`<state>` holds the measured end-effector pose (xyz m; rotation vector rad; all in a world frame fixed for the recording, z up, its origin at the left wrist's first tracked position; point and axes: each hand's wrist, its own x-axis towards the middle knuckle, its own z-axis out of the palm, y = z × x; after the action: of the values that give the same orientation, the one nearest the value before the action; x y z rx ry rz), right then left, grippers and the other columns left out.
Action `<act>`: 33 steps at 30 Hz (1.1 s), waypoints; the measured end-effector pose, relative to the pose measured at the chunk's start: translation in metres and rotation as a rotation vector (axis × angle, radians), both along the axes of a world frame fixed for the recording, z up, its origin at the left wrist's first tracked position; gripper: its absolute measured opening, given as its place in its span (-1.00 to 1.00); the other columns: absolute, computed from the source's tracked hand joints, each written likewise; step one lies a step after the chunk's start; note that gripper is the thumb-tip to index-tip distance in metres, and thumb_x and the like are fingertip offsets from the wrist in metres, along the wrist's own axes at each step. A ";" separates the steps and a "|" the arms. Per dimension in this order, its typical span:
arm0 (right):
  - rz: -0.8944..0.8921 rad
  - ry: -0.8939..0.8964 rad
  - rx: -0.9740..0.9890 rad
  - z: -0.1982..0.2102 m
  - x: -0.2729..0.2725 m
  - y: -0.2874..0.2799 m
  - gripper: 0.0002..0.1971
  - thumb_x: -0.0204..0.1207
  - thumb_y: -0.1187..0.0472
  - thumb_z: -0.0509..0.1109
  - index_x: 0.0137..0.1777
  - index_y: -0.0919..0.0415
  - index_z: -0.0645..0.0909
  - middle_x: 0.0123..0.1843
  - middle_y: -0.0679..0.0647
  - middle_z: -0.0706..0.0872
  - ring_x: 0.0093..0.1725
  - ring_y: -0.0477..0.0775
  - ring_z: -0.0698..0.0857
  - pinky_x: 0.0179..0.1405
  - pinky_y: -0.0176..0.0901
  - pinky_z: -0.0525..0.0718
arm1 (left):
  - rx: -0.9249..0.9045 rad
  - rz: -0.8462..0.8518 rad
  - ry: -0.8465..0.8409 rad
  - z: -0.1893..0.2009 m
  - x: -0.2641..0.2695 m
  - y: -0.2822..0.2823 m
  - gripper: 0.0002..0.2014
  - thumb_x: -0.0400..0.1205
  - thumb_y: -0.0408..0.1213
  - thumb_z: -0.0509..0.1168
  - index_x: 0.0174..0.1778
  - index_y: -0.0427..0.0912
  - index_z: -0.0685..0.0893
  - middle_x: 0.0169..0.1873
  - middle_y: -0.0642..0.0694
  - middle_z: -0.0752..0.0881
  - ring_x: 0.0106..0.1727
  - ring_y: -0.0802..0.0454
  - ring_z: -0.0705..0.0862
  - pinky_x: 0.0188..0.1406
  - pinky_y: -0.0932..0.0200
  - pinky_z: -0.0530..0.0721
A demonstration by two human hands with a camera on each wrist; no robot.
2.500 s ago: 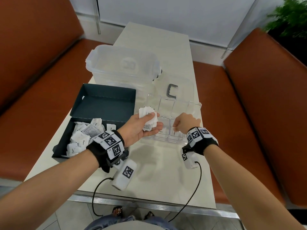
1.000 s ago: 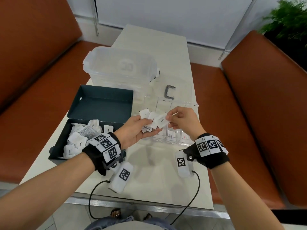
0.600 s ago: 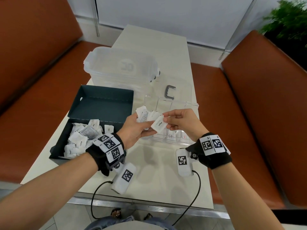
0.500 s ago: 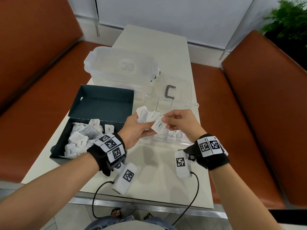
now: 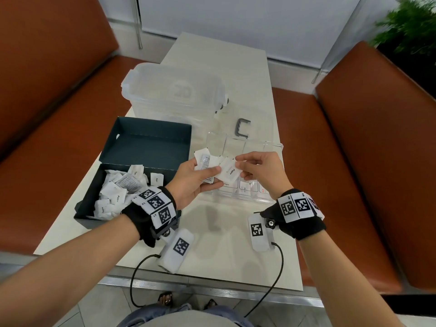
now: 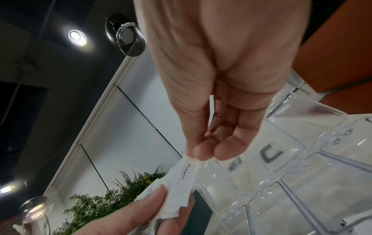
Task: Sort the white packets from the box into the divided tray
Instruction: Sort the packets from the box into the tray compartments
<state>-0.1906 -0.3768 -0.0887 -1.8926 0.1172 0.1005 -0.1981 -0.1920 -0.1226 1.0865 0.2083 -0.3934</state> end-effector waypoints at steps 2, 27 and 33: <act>-0.014 -0.025 -0.012 0.000 -0.002 0.002 -0.89 0.44 0.34 0.53 -0.04 0.26 0.78 -0.44 0.04 0.76 -0.45 -0.08 0.72 -0.30 -0.24 0.76 | 0.007 -0.004 0.003 -0.001 -0.001 -0.001 -0.72 0.57 -0.51 0.41 0.19 -0.30 0.65 0.07 -0.25 0.79 -0.02 -0.16 0.77 -0.22 0.11 0.80; -0.081 -0.097 -0.321 0.006 0.027 -0.041 -0.89 0.42 0.24 0.57 -0.07 0.17 0.80 -0.19 0.03 0.82 -0.23 -0.20 0.72 -0.05 -0.32 0.68 | -0.058 0.019 0.022 0.007 0.009 -0.004 -0.76 0.61 -0.48 0.37 0.19 -0.31 0.64 0.08 -0.27 0.78 -0.04 -0.20 0.83 -0.23 0.11 0.81; 0.089 0.118 -0.767 -0.024 0.048 -0.047 -0.94 0.49 0.20 0.50 -0.09 0.09 0.80 -0.04 0.03 0.81 0.03 0.10 0.74 0.25 0.08 0.62 | -0.049 0.028 0.031 0.005 0.011 -0.001 -0.78 0.61 -0.49 0.37 0.16 -0.30 0.64 0.11 -0.28 0.77 0.02 -0.21 0.81 -0.23 0.11 0.81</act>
<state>-0.1429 -0.4233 -0.1126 -2.6585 0.1665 0.2555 -0.1867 -0.1930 -0.1181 1.0292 0.2397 -0.3888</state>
